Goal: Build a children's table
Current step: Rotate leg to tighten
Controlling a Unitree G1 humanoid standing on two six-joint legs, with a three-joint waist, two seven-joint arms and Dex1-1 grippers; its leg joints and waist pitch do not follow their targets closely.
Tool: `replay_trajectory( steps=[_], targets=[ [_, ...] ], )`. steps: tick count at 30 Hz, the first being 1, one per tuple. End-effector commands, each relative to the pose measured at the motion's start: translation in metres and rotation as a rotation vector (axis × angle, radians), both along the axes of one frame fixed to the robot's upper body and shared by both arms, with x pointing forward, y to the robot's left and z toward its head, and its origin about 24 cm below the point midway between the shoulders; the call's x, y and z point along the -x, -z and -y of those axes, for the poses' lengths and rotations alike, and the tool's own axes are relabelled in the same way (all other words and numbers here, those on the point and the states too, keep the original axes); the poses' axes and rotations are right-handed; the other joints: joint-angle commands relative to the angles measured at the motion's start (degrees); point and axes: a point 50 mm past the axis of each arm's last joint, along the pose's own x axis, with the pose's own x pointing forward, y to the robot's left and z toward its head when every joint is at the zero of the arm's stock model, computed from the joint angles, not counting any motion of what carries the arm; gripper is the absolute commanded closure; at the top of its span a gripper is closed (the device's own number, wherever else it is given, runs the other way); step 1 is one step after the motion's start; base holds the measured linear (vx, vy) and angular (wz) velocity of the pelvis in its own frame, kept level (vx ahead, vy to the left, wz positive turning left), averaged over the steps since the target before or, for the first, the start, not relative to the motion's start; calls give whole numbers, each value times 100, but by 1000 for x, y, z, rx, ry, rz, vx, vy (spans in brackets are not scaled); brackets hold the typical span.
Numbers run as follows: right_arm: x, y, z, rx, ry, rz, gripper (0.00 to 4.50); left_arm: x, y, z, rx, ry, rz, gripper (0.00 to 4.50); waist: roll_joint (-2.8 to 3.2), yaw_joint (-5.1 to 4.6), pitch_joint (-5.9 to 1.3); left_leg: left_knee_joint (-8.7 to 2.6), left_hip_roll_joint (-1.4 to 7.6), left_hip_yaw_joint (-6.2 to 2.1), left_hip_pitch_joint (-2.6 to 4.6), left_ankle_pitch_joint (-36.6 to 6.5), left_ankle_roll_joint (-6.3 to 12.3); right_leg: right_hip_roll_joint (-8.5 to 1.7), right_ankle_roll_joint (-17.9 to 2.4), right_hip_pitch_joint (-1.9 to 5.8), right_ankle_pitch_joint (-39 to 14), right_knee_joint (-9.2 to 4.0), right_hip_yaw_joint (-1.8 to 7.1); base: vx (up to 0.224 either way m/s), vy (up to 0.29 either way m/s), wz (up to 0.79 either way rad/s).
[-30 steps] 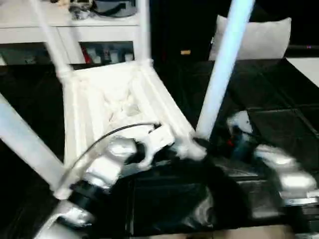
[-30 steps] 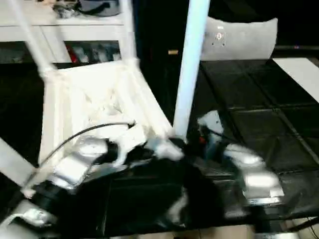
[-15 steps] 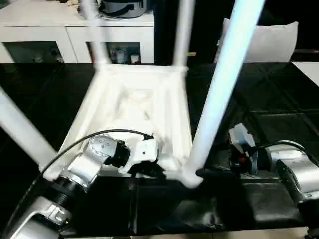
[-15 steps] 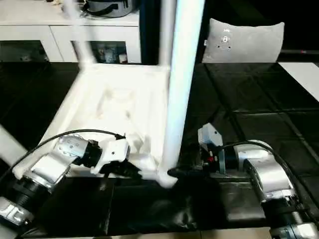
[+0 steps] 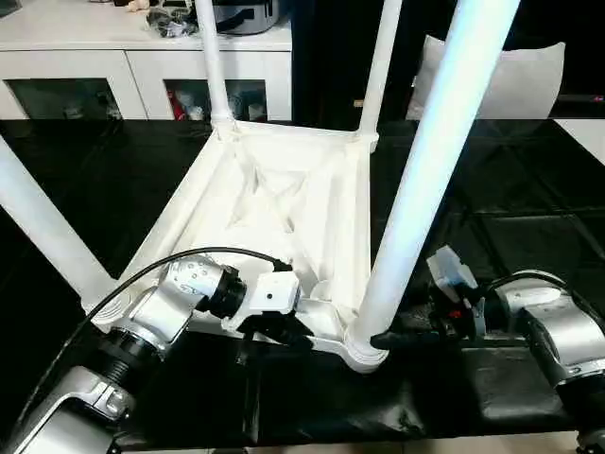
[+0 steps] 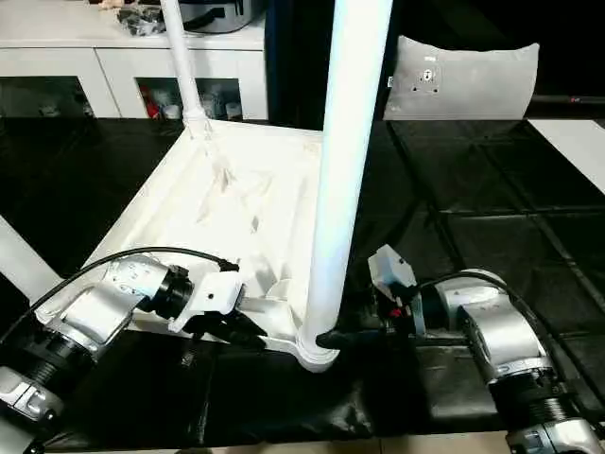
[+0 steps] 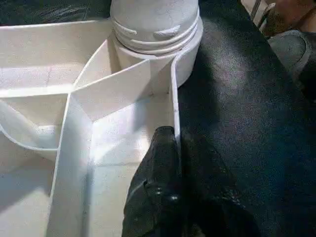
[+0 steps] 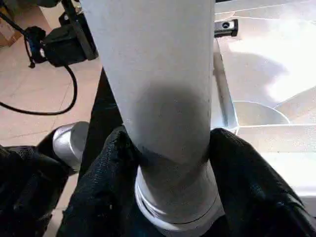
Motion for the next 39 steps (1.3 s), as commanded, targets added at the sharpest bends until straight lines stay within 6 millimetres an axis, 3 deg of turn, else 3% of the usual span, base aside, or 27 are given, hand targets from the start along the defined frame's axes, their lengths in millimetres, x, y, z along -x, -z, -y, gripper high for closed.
replay_trajectory(
  steps=[1, 7, 8, 10, 12, 16, 17, 18, 19, 21, 23, 25, 26, 28, 29, 30, 33, 39],
  targets=[
    [0, -3, -3, -34, -12, -16, 251, 1, -7, 6, 0, 82, 14, 450, -77, -9, -389, -397, 110, 82, -29, -710, 476, -290, -1009, 375, -1823, -328, 270, 0, 0, 0],
    [1, -2, -16, -69, 103, -30, 259, -2, -9, 8, 39, -33, -3, 450, -63, -13, -378, -412, 112, 81, -26, -749, 387, -290, -955, 375, -1915, -338, 274, 0, 0, 0],
    [1, -3, -18, -68, 119, -31, 259, -3, -9, 9, 45, -51, -3, 450, -34, -21, -371, -418, 99, 78, -18, -805, 350, -279, -890, 369, -2040, -367, 267, 0, 0, 0],
    [-2, -2, -25, -62, 173, -32, 259, -5, -9, 12, 58, -91, -1, 450, -40, -37, -364, -426, 89, 75, -12, -871, 303, -273, -834, 371, -2168, -378, 264, 0, 0, 0],
    [-12, 3, -42, -51, 332, -12, 259, -10, -12, 24, 96, -202, 13, 450, -17, -80, -334, -437, 62, 63, 7, -1075, 179, -283, -652, 345, -2643, -444, 235, 0, 0, 0],
    [-19, 8, -49, -34, 434, -1, 260, -12, -14, 32, 128, -275, 18, 450, -45, -262, -322, -437, 0, 24, -34, -1340, 82, -286, -287, 379, -3249, -552, 146, 0, 0, 0],
    [-28, 15, -54, 1, 586, 17, 261, -16, -17, 44, 168, -371, 26, 450, -69, -305, -331, -431, -4, 22, -43, -1367, 124, -286, -222, 383, -3275, -575, 139, 0, 0, 0],
    [-31, 16, -55, 9, 636, 21, 261, -17, -18, 48, 179, -397, 27, 450, -57, -379, -311, -416, -9, 32, -24, -1377, 120, -271, -283, 328, -3257, -580, 135, 0, 0, 0],
    [-39, 19, -57, 14, 790, 14, 261, -19, -20, 58, 210, -465, 26, 450, -51, -408, -315, -405, -23, 28, -28, -1367, 107, -270, -286, 332, -3288, -587, 118, 0, 0, 0],
    [-45, 20, -59, 2, 896, 2, 261, -20, -21, 71, 243, -529, 28, 450, -58, -513, -320, -372, -61, 29, -22, -1376, 143, -262, -193, 322, -3464, -648, 70, 0, 0, 0],
    [-46, 19, -60, -22, 939, -17, 261, -20, -21, 77, 259, -541, 31, 450, -59, -514, -344, -375, -64, 29, -40, -1281, 243, -248, -194, 340, -3281, -636, 89, 0, 0, 0],
    [-46, 16, -60, -64, 969, -26, 261, -18, -22, 84, 275, -550, 32, 450, -42, -501, -375, -390, -24, 32, -34, -1113, 322, -251, -344, 324, -2838, -581, 146, 0, 0, 0],
    [-45, 14, -60, -69, 963, -10, 206, -17, -21, 85, 273, -551, 33, 450, -55, -486, -395, -397, -3, 27, -73, -916, 378, -248, -481, 358, -2442, -507, 175, 0, 0, 0],
    [-42, 12, -60, -85, 943, 3, 192, -16, -20, 84, 258, -545, 43, 450, -47, -433, -414, -389, 18, 35, -97, -592, 463, -251, -669, 374, -1883, -418, 212, 0, 0, 0],
    [-41, 12, -59, -92, 941, -2, 175, -17, -19, 82, 247, -543, 53, 450, -9, -395, -427, -377, 26, 42, -96, -360, 532, -246, -848, 382, -1425, -363, 233, 0, 0, 0],
    [-40, 12, -58, -93, 941, 0, 175, -18, -19, 79, 239, -540, 61, 450, -20, -381, -435, -374, 32, 43, -97, -299, 546, -246, -903, 390, -1281, -334, 242, 0, 0, 0],
    [-39, 11, -54, -84, 939, 30, 145, -19, -18, 74, 225, -552, 71, 450, -2, -325, -414, -390, 34, 58, -83, -382, 543, -254, -1006, 391, -1240, -338, 247, 0, 0, 0],
    [-33, 6, -39, -81, 847, 108, 100, -17, -16, 64, 209, -524, 88, 450, 7, -286, -380, -416, 42, 64, -55, -793, 435, -261, -840, 381, -1772, -409, 243, 0, 0, 0]
  ],
)
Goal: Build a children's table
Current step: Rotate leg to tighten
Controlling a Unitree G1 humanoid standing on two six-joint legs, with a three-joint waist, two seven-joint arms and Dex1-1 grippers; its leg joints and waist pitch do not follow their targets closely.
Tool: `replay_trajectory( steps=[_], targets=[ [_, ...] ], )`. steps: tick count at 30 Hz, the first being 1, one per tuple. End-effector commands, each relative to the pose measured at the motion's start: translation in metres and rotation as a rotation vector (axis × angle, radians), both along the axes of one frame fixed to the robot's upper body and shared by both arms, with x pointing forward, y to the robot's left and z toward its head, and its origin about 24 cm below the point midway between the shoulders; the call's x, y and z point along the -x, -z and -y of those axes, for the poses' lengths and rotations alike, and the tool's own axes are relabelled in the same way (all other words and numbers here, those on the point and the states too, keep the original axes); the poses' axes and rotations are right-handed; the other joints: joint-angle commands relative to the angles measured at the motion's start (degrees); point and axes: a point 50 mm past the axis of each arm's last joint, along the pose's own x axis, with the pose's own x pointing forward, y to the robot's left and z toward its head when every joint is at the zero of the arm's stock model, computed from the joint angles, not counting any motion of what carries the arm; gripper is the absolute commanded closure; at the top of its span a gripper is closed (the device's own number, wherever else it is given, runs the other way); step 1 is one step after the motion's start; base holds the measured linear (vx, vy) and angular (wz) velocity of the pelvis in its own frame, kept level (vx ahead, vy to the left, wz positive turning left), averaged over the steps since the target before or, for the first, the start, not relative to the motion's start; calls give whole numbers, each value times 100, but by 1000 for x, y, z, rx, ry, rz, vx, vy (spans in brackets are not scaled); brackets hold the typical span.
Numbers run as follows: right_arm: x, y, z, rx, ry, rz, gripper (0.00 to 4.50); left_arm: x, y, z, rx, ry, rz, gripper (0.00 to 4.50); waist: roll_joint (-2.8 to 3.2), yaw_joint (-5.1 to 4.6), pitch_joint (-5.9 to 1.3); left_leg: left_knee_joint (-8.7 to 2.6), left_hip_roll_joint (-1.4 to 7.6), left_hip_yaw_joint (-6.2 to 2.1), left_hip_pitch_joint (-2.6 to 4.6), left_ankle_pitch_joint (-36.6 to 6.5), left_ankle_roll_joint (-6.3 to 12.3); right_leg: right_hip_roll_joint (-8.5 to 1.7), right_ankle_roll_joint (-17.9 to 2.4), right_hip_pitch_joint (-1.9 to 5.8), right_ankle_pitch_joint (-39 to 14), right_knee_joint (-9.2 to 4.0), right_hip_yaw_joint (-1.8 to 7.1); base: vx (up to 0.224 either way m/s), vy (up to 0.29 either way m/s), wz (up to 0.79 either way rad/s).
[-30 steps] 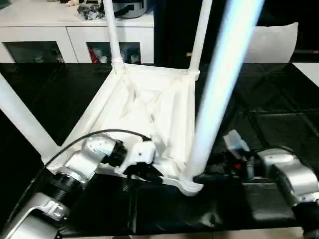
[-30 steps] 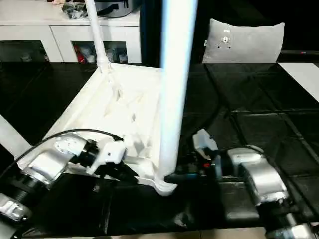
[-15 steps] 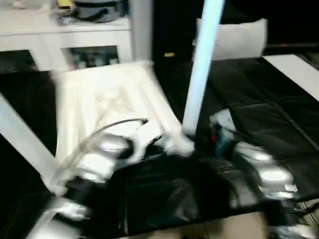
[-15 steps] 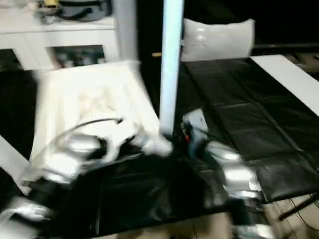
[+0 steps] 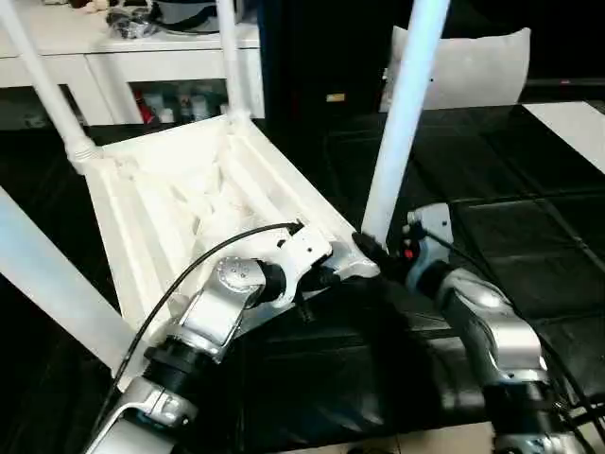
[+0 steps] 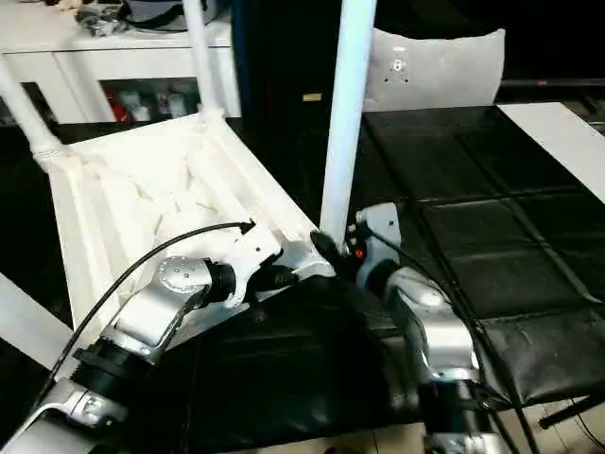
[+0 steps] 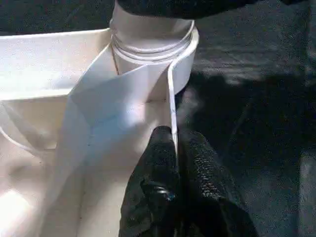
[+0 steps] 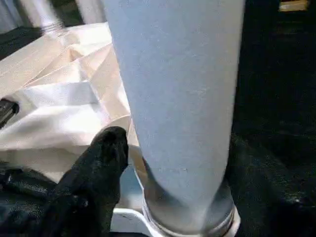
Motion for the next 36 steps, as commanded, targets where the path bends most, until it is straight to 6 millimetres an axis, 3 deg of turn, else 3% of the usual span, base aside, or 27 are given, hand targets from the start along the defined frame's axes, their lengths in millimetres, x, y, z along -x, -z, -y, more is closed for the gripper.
replay_trajectory(
  steps=[1, 6, 7, 8, 14, 18, 21, 26, 36],
  targets=[
    [5, -7, -5, -11, -109, 40, 85, 4, -20, 15, 66, 121, 84, 450, -26, 19, -370, -368, 58, 80, -43, -807, 461, -268, -806, 428, -1799, -402, 264, 0, 0, 0],
    [16, -16, 23, 62, -343, 54, 49, 7, -21, 1, 49, 208, 77, 450, -36, 135, -371, -357, 77, 89, -22, -833, 543, -266, -815, 413, -1798, -390, 281, 0, 0, 0],
    [17, -16, 24, 63, -353, 52, 42, 7, -21, 0, 48, 215, 76, 450, -78, 128, -369, -355, 72, 94, -36, -821, 563, -262, -817, 422, -1786, -388, 280, 0, 0, 0],
    [19, -20, 32, 71, -407, 40, 24, 9, -21, -5, 41, 259, 72, 450, -66, 156, -377, -352, 76, 81, -42, -744, 602, -270, -839, 433, -1748, -363, 279, 0, 0, 0],
    [23, -28, 43, 80, -544, 11, 3, 20, -19, -20, 7, 414, 41, 450, -79, 197, -385, -342, 89, 91, -32, -595, 623, -273, -951, 412, -1638, -338, 286, 0, 0, 0],
    [26, -30, 45, 98, -634, -11, 3, 25, -16, -28, -32, 495, 19, 450, -66, 249, -379, -350, 112, 96, -14, -684, 617, -269, -1011, 401, -1617, -321, 295, 0, 0, 0],
    [32, -30, 42, 126, -760, -27, 3, 29, -15, -35, -72, 583, -5, 450, -95, 283, -363, -360, 111, 103, 0, -832, 558, -278, -935, 398, -1888, -353, 288, 0, 0, 0],
    [34, -30, 38, 88, -821, -36, 3, 29, -17, -37, -85, 643, -15, 450, -84, 346, -370, -361, 123, 101, 10, -790, 522, -291, -893, 387, -1969, -349, 301, 0, 0, 0],
    [36, -24, 29, 32, -896, -79, 77, 27, -19, -34, -85, 675, -5, 450, -102, 356, -389, -349, 113, 103, -19, -650, 488, -279, -889, 402, -1850, -321, 293, 0, 0, 0]
  ],
)
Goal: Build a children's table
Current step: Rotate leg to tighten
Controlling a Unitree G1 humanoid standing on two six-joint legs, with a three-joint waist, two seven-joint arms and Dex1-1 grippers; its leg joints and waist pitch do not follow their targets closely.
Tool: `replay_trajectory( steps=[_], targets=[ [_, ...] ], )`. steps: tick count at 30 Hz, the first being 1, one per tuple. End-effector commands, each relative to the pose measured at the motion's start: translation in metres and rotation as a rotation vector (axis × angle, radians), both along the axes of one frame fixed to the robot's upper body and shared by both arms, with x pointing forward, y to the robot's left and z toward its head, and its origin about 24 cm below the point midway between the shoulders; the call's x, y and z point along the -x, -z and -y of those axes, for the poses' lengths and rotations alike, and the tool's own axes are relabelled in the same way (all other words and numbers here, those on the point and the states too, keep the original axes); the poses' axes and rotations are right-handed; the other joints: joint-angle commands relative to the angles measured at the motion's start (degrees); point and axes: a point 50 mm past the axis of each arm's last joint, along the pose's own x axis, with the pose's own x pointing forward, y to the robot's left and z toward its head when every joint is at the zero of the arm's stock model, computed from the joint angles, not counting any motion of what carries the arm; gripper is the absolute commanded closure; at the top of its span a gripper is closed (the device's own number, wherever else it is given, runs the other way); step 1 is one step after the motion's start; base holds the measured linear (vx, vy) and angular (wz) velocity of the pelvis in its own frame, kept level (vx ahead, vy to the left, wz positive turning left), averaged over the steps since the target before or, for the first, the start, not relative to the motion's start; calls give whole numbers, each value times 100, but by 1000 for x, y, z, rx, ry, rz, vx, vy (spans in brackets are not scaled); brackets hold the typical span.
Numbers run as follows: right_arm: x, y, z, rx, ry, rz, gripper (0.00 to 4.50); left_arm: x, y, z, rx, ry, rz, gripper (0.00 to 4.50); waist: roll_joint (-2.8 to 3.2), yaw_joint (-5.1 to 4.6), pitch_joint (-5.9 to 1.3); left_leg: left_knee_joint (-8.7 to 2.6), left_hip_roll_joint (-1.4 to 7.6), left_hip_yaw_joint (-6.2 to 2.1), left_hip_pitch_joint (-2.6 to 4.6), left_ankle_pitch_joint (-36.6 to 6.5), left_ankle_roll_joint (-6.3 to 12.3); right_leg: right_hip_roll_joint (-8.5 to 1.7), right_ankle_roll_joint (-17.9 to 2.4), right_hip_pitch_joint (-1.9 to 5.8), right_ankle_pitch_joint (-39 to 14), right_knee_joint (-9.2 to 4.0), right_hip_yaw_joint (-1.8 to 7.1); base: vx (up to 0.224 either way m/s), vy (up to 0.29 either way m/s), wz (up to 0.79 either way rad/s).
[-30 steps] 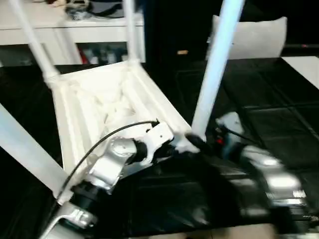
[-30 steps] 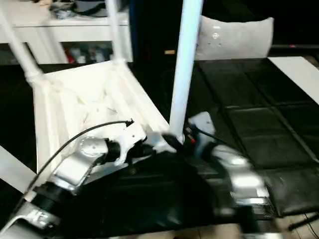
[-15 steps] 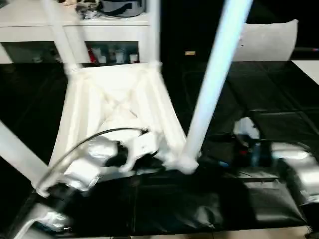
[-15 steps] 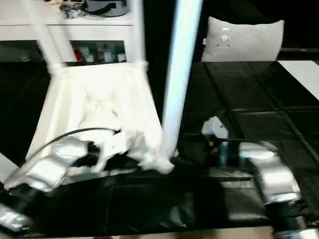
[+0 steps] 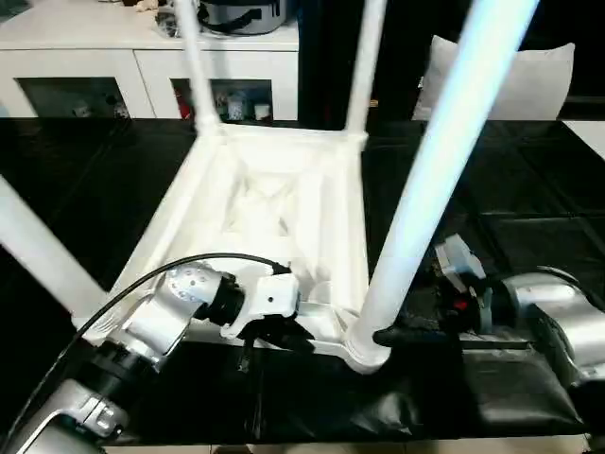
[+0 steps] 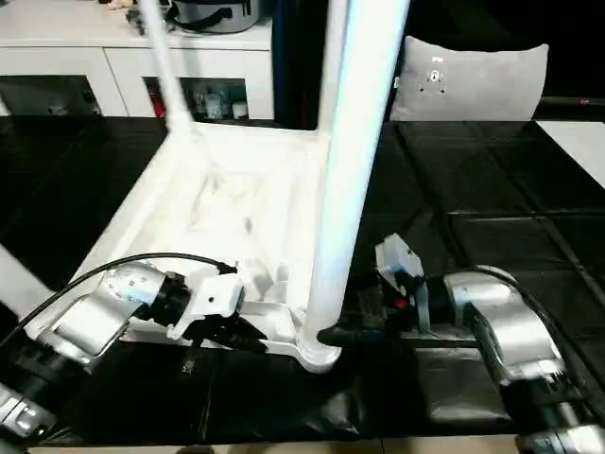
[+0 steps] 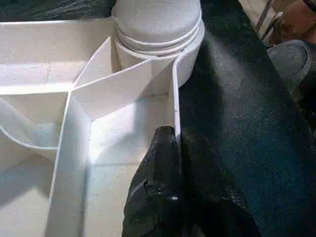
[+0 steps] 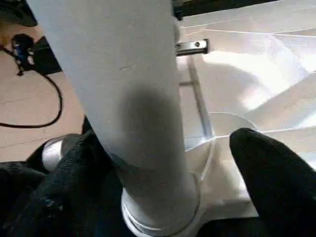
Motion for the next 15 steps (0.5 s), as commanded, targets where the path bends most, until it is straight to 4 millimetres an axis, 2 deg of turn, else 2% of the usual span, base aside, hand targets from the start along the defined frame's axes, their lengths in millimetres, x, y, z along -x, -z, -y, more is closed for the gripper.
replay_trajectory(
  steps=[1, 5, 7, 15],
  targets=[
    [0, -1, -2, -13, -26, -17, 77, -1, -14, 11, 38, 80, 47, 450, -93, -50, -394, -378, 95, 90, -27, -657, 487, -275, -896, 374, -1847, -338, 277, 0, 0, 0],
    [1, -1, -3, -18, -37, -36, 122, -1, -12, 9, 35, 77, 45, 450, -91, -46, -389, -383, 100, 89, -25, -694, 468, -280, -884, 374, -1910, -343, 279, 0, 0, 0],
    [1, 0, -3, -20, -40, -42, 130, -1, -12, 8, 33, 76, 45, 450, -114, -45, -391, -380, 95, 92, -29, -700, 469, -281, -857, 376, -1939, -344, 277, 0, 0, 0],
    [4, 2, -4, -26, -48, -68, 206, -2, -11, 5, 31, 61, 40, 450, -112, -43, -391, -380, 96, 90, -29, -651, 468, -282, -824, 372, -1983, -346, 276, 0, 0, 0]
  ],
)
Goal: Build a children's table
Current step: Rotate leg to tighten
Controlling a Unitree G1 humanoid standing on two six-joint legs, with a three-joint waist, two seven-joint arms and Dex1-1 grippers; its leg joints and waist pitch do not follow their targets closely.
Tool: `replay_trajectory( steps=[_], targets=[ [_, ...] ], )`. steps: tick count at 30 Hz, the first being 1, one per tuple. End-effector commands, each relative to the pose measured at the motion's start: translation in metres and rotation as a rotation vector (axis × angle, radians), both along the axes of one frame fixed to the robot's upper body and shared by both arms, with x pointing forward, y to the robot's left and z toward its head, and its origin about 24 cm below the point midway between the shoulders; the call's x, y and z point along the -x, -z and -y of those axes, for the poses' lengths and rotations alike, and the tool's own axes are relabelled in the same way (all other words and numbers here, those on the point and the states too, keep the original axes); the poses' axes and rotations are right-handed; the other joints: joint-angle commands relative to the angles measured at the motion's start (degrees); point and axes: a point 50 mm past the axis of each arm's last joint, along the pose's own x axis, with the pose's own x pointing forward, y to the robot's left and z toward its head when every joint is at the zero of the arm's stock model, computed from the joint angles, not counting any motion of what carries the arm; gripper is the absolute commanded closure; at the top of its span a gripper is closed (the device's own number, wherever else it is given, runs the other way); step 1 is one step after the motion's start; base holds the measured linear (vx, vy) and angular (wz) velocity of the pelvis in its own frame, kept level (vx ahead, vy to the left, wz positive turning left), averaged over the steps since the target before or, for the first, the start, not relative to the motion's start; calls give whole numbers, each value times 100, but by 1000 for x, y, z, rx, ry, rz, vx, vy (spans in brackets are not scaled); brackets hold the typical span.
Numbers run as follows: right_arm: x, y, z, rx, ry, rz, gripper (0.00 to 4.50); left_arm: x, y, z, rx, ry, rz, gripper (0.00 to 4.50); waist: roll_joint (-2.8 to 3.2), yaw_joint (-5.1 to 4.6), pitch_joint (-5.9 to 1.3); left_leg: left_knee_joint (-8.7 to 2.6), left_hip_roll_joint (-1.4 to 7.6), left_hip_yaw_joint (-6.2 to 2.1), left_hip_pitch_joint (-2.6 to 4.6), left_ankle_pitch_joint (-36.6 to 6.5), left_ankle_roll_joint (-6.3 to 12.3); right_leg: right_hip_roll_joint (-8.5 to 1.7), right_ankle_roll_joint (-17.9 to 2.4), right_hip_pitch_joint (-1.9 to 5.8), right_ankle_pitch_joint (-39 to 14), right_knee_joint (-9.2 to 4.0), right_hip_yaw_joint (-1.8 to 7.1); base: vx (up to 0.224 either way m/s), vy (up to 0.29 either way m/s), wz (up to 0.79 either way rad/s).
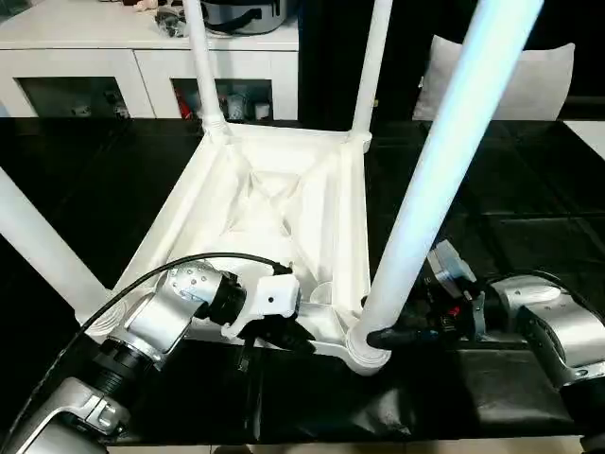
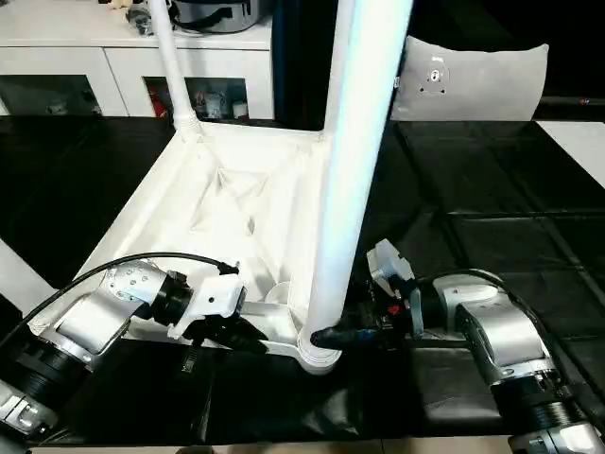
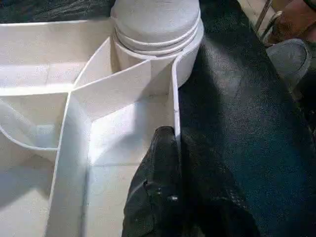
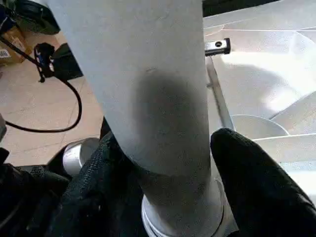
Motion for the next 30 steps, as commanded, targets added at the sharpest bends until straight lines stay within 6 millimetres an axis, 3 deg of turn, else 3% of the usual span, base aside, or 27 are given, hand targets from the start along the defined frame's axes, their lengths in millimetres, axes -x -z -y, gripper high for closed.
replay_trajectory(
  steps=[1, 4, 7, 8, 10, 11, 13, 14, 15, 17, 18, 22, 24, 30],
  targets=[
    [2, -1, -1, -4, -10, -12, 210, -1, -11, 6, 36, 47, 28, 450, -101, -45, -390, -382, 97, 89, -24, -653, 469, -279, -826, 368, -1978, -347, 276, 0, 0, 0],
    [3, 0, -3, -21, 21, -20, 236, -2, -10, 7, 49, 10, 14, 450, -101, -48, -387, -381, 95, 94, -20, -684, 453, -278, -819, 364, -2017, -357, 276, 0, 0, 0],
    [1, 5, -13, -17, 167, -19, 246, -9, -12, 15, 95, -142, 13, 450, -84, -59, -376, -393, 90, 90, -19, -704, 383, -276, -777, 365, -2072, -371, 278, 0, 0, 0],
    [1, 5, -13, -17, 167, -19, 246, -9, -12, 15, 95, -142, 13, 450, -79, -70, -369, -396, 76, 87, -20, -769, 329, -277, -718, 367, -2212, -395, 265, 0, 0, 0],
    [-8, 13, -29, 6, 370, 19, 250, -13, -15, 28, 150, -277, 20, 450, -75, -114, -351, -407, 52, 82, -19, -890, 238, -271, -547, 354, -2579, -447, 237, 0, 0, 0],
    [-8, 13, -29, 6, 370, 19, 251, -13, -15, 28, 150, -277, 20, 450, -85, -155, -340, -414, 52, 82, -27, -932, 192, -268, -516, 353, -2625, -451, 237, 0, 0, 0],
    [-19, 17, -41, 10, 548, 32, 254, -14, -16, 42, 200, -392, 18, 450, -92, -275, -337, -421, 24, 55, -63, -999, 119, -274, -395, 385, -2827, -478, 196, 0, 0, 0],
    [-20, 17, -42, 10, 573, 33, 255, -14, -16, 44, 207, -407, 17, 450, -103, -370, -325, -411, -2, 51, -73, -1068, 102, -263, -315, 379, -2970, -522, 170, 0, 0, 0],
    [-25, 17, -47, 11, 659, 37, 256, -12, -16, 52, 222, -448, 12, 450, -100, -437, -338, -403, -15, 36, -80, -1115, 124, -268, -243, 395, -3059, -529, 156, 0, 0, 0],
    [-33, 18, -52, 14, 789, 33, 258, -12, -16, 63, 243, -509, 20, 450, -96, -570, -345, -377, -43, 48, -83, -1093, 234, -246, -254, 359, -3015, -570, 153, 0, 0, 0],
    [-35, 18, -54, 21, 831, 28, 259, -12, -16, 68, 249, -537, 28, 450, -94, -596, -346, -374, -42, 48, -94, -1082, 243, -240, -266, 361, -2990, -559, 153, 0, 0, 0],
    [-39, 16, -56, 16, 900, 50, 259, -14, -16, 79, 269, -580, 48, 450, -88, -602, -353, -363, -44, 64, -64, -1026, 363, -227, -266, 332, -2922, -581, 162, 0, 0, 0],
    [-38, 14, -55, -2, 899, 74, 203, -14, -17, 80, 261, -573, 59, 450, -66, -571, -362, -384, -15, 54, -74, -960, 407, -229, -319, 344, -2689, -546, 181, 0, 0, 0],
    [-34, 8, -44, -42, 882, 108, 147, -15, -18, 69, 232, -541, 97, 450, -50, -538, -374, -394, 15, 51, -85, -850, 462, -239, -551, 377, -2163, -463, 224, 0, 0, 0]
  ],
)
